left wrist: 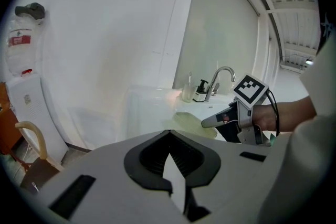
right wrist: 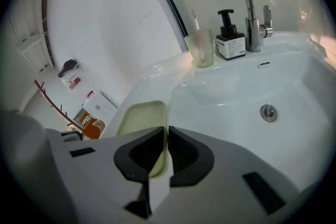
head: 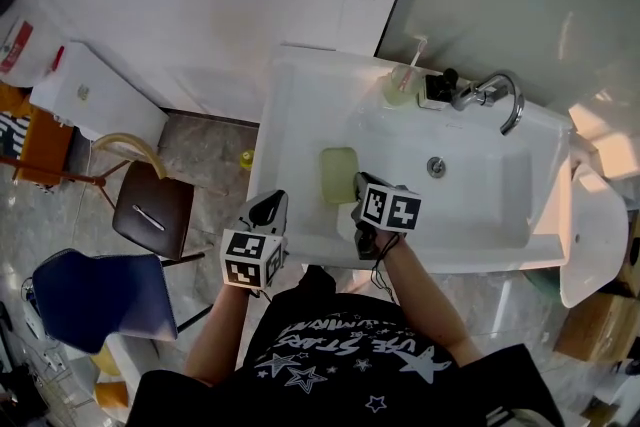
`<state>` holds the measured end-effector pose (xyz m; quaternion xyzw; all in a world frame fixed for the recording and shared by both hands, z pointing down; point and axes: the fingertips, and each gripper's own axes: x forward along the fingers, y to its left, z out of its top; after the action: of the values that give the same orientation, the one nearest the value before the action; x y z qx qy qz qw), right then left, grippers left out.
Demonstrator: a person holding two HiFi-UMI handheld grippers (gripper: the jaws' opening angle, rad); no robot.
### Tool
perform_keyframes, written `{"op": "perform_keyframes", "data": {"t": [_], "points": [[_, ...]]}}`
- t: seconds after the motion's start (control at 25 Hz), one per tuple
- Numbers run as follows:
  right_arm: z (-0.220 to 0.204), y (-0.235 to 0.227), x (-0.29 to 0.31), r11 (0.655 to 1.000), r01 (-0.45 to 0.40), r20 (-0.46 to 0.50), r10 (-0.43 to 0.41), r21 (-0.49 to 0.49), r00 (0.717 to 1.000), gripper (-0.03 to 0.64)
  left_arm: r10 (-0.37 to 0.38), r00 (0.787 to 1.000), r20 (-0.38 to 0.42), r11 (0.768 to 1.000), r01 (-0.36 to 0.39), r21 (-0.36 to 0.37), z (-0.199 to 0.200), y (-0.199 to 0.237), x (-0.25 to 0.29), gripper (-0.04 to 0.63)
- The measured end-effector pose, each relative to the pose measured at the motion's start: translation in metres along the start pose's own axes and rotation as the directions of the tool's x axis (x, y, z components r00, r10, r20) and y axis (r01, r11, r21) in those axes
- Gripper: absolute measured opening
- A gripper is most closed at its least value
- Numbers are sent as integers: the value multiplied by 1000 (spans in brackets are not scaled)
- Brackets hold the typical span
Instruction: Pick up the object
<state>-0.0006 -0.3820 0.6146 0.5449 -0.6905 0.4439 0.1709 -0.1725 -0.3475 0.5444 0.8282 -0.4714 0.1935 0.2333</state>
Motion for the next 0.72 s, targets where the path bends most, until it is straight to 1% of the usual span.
{"op": "perform_keyframes", "data": {"t": [0.32,0.48,0.72], "points": [[11,-8,-68,999,-34,113,36,-25,993,32,20,999,48,1000,-21,20,-1,-44,-31,15],[5,-14,-104,998,-49,150,54,-38,987,31,21,998,61,999,-22,29,-9,-72,-49,15],[-15,-28,-157,997,-75,211,80,-33,974,31,15,997,76,999,-19,47,-25,-117,-76,15]]}}
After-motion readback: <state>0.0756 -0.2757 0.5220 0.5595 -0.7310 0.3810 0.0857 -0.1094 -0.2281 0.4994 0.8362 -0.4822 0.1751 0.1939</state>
